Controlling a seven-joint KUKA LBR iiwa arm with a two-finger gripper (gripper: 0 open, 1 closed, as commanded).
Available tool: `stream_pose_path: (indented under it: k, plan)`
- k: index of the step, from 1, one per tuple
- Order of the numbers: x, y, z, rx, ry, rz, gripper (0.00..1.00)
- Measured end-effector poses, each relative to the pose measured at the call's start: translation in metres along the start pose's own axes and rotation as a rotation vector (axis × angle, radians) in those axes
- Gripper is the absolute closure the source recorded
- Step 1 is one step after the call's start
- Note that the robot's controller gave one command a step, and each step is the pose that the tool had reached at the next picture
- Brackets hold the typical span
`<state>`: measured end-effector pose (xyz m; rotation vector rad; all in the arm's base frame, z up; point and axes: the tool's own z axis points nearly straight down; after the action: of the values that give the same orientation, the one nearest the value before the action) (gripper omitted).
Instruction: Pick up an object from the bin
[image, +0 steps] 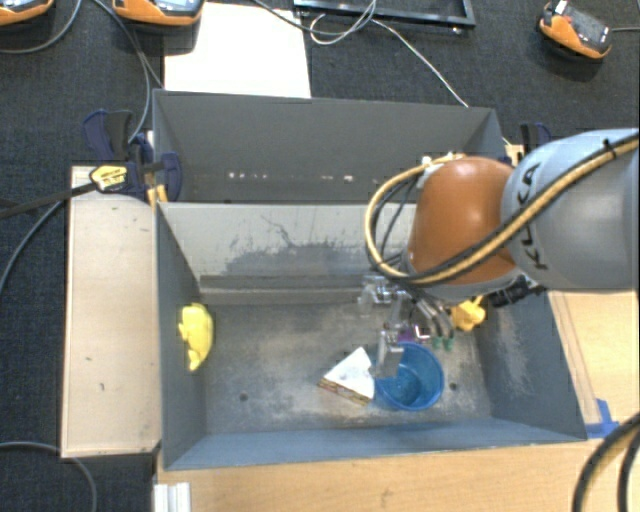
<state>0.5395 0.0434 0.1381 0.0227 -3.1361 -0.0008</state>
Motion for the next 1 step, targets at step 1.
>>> stream_pose_path:
  k: [1]
  plan:
    - [-0.0017,-0.0002,-0.0045,0.000,-0.008,0.001,0.00]
